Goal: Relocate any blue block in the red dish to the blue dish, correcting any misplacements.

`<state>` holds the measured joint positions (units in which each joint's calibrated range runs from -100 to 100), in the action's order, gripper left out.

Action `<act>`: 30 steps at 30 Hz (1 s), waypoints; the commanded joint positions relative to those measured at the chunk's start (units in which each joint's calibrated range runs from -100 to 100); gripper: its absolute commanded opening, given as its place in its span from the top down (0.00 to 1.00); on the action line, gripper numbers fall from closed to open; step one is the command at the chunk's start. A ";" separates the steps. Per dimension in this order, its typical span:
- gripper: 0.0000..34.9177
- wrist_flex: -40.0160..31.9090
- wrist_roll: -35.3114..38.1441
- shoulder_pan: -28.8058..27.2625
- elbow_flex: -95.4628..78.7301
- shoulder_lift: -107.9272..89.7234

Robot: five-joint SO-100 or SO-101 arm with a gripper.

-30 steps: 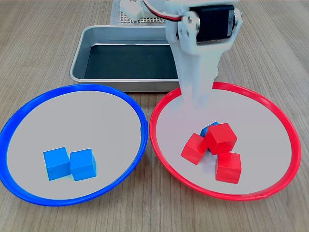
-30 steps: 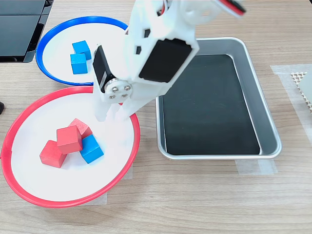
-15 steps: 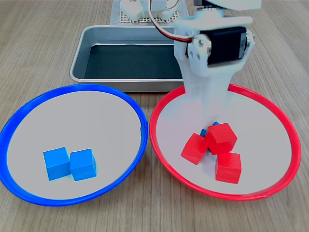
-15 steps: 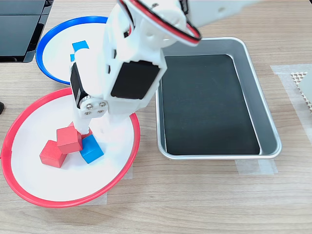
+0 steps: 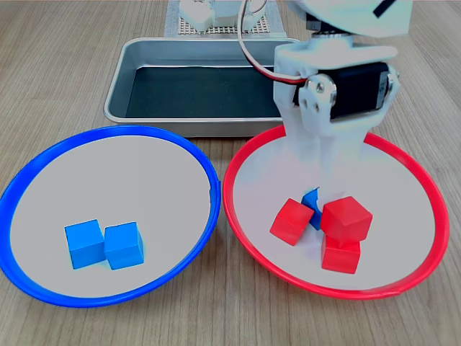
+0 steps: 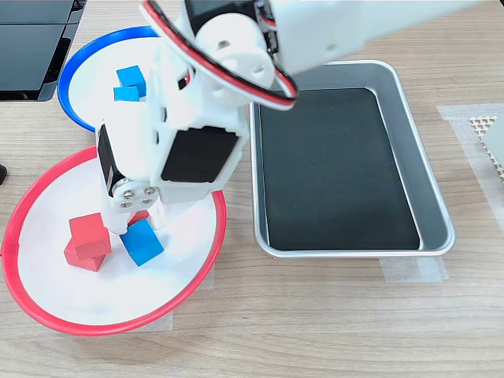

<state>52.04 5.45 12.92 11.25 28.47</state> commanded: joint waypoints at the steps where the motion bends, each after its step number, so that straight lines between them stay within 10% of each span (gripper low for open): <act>1: 0.76 0.58 -0.20 1.06 2.90 0.05; 30: 0.68 -2.72 -0.05 -0.07 -2.92 0.65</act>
<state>50.16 5.49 13.19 8.80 29.67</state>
